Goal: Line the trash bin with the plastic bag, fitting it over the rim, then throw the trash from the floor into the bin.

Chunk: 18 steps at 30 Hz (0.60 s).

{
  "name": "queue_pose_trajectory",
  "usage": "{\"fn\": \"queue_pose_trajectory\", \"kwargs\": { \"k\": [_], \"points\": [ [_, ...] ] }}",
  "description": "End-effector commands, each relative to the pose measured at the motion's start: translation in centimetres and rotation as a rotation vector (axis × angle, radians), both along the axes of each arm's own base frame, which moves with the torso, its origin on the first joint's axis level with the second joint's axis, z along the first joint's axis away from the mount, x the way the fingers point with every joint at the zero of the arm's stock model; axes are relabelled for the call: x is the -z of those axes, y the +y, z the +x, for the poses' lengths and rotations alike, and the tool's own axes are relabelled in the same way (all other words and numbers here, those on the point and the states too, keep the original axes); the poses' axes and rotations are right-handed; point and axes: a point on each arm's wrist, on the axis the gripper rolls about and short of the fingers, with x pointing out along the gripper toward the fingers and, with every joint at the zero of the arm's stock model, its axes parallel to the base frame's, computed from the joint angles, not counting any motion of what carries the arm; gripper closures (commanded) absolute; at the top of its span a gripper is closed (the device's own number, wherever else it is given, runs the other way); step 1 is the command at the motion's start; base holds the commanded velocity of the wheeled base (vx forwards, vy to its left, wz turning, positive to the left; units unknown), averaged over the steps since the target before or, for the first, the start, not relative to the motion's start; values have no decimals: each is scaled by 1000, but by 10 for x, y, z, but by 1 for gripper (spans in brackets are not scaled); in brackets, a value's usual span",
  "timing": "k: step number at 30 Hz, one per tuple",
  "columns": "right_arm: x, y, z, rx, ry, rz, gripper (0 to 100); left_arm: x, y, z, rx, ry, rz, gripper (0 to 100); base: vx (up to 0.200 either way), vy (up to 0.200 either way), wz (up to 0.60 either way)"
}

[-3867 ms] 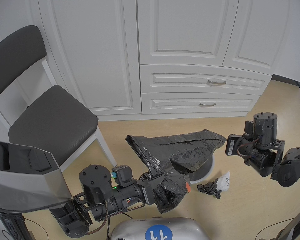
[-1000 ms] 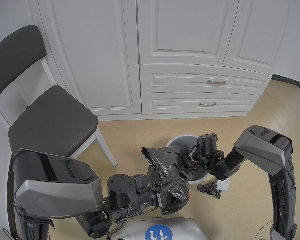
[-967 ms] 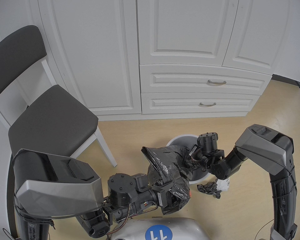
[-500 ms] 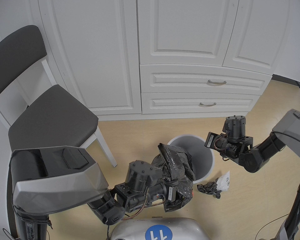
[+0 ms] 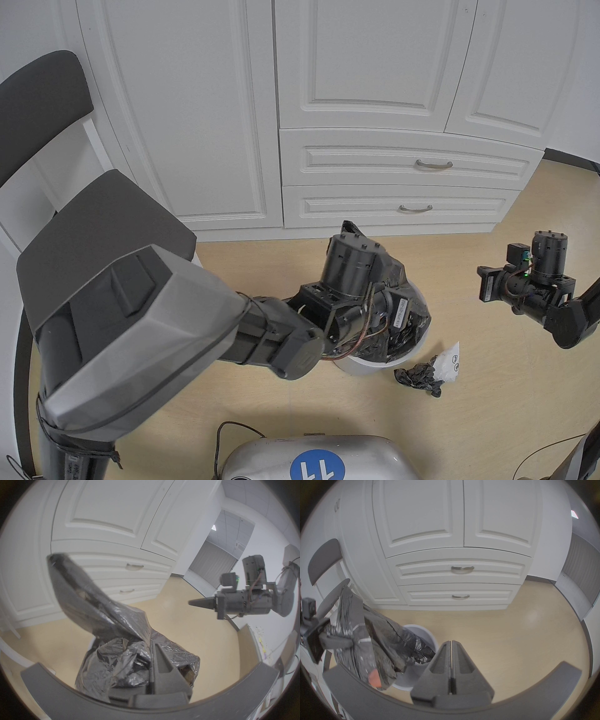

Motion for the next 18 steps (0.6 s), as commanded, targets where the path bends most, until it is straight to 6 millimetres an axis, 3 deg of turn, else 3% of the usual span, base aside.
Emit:
{"fn": "queue_pose_trajectory", "kwargs": {
  "k": [1, 7, 15, 18],
  "points": [
    [-2, -36, -14, 10, -35, -32, 100, 28, -43, 11, -65, -52, 58, 100, 0, 0, 0],
    [-5, -36, -19, 7, -45, -38, 100, 35, -62, 8, -106, -82, 44, 100, 0, 0, 0],
    [-7, -40, -22, 7, -62, -37, 100, 12, -83, 7, -106, -153, -98, 100, 0, 0, 0],
    [-6, -40, -22, 8, -61, -40, 100, 13, -84, 7, -106, -154, -100, 100, 0, 0, 0]
  ]
}}
